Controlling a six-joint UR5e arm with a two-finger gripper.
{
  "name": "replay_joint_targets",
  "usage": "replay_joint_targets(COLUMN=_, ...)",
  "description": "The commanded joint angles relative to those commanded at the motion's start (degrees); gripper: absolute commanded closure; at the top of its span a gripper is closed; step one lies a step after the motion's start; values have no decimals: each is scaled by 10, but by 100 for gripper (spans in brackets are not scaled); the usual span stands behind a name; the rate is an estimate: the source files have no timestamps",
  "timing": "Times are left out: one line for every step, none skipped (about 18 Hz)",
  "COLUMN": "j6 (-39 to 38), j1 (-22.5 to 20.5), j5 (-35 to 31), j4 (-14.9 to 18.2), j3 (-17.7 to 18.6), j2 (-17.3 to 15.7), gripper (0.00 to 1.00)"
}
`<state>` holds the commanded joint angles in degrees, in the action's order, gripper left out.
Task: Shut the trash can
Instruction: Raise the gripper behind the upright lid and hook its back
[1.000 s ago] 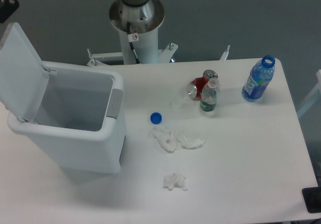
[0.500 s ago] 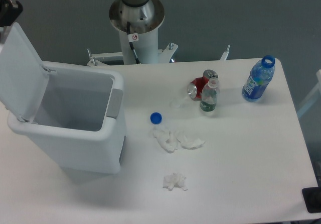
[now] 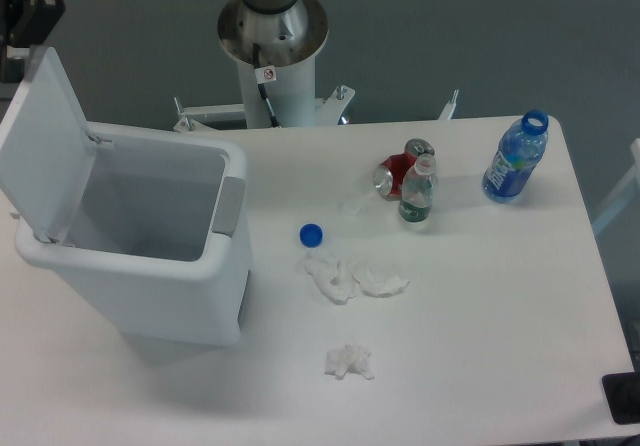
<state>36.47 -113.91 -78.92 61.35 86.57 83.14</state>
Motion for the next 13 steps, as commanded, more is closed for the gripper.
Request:
replay_joint_targets(j6=0, j1=1, j5=-5, j4=0, j3=2, j2=0, gripper=100)
replay_joint_targets(j6=0, j1=1, j5=-10, j4=-2, j3=5, j2=1, gripper=100)
replay_joint_targets(j6=-1, j1=0, j5=-11, j4=-4, j3=8, j2=2, gripper=100)
replay_joint_targets(j6=-1, j1=-1, j5=-12, j4=-4, j3=12, j2=3, gripper=100)
replay_joint_targets(j6=-1, j1=-1, j5=-16, j4=-5, j3=13, j2=4, gripper=100)
replay_joint_targets(j6=-2, j1=-3, j5=-20, j4=-5, j3=14, j2=5, gripper=100)
replay_joint_targets(j6=-2, j1=-4, j5=-21, j4=-6, j3=15, j2=6, gripper=100)
replay_joint_targets(j6=-3, j1=-6, j5=-21, j4=-6, j3=16, j2=7, gripper=100)
replay_joint_targets(j6=-5, j1=-12, j5=-21, j4=-6, j3=16, j2=7, gripper=100)
replay_joint_targets(j6=-8, j1=-16, j5=-19, j4=-6, j3=15, j2=7, gripper=100)
replay_joint_targets(j6=-10, j1=-20, j5=-19, j4=-6, j3=15, j2=7, gripper=100)
replay_joint_targets(j6=-10, j1=-31, j5=-18, j4=-6, j3=15, j2=6, gripper=100)
replay_joint_targets(j6=-10, j1=-37, j5=-18, j4=-6, j3=15, j2=6, gripper=100)
